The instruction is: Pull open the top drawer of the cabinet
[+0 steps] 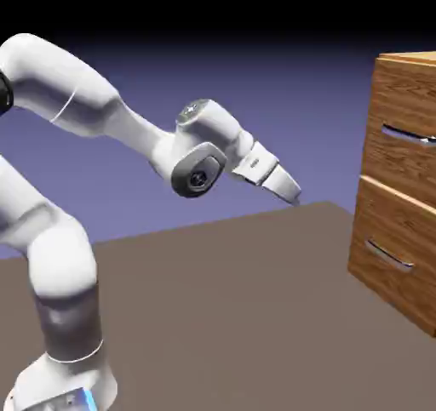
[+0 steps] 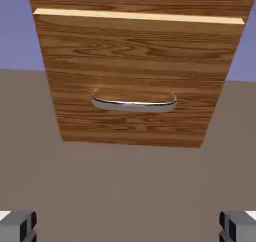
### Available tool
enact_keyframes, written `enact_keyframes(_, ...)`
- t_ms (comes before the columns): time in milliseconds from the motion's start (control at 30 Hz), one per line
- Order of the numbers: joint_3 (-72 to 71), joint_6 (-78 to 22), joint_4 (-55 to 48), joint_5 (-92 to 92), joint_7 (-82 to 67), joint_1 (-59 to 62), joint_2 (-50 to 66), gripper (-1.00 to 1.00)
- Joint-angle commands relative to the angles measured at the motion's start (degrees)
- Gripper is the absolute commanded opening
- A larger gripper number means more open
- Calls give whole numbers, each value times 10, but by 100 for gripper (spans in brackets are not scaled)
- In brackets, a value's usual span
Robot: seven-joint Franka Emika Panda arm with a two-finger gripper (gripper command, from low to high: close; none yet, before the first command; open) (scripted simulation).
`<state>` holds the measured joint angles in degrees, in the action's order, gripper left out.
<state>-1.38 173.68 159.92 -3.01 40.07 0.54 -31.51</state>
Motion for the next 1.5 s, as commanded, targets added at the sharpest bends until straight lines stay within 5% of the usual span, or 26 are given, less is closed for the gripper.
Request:
enact_keyframes(0,-11,-3,-9,-25,-20,10,10,100)
enact_keyframes(1467,-516,-121,-405,-1121,-892,459,430,100)
